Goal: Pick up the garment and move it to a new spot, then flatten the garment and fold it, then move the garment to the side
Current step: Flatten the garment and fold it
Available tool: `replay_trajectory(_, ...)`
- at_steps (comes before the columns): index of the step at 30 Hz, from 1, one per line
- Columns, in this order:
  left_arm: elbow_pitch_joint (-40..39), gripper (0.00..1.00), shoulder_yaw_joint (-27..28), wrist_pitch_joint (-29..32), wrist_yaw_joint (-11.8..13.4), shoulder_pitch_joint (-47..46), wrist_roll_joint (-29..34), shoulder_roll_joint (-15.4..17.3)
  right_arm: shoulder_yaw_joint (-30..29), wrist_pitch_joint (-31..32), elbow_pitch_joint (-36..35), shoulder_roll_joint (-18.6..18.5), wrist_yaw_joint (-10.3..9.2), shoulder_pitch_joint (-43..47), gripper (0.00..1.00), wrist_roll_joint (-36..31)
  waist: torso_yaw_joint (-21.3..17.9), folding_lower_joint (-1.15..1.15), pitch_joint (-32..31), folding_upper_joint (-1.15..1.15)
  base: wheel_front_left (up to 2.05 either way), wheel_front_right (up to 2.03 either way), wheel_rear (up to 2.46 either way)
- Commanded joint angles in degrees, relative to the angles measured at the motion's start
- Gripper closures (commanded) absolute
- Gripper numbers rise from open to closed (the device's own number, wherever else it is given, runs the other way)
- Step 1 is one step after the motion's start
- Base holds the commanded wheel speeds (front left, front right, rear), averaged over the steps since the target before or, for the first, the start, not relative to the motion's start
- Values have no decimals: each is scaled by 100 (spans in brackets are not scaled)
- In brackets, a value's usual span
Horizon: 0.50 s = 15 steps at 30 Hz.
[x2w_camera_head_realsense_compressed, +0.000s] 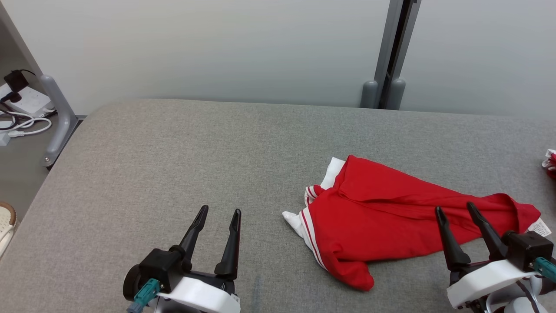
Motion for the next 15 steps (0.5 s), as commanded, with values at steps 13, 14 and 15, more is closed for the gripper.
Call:
replay_trajectory(13, 10, 0, 9, -16, 1, 8, 51, 27, -63, -8, 52, -5, -2, -5, 0, 14, 45, 0, 9, 0, 0, 0, 0)
replay_trajectory(14, 9, 0, 7, -16, 4, 1, 44, 27, -62, -8, 56, -9, -2, -9, 0, 16, 47, 0, 12, 0, 0, 0, 0)
replay_trajectory(15, 7, 0, 2, -16, 5, -4, 37, 27, -62, -8, 59, -15, -2, -14, 0, 17, 50, 0, 17, 0, 0, 0, 0)
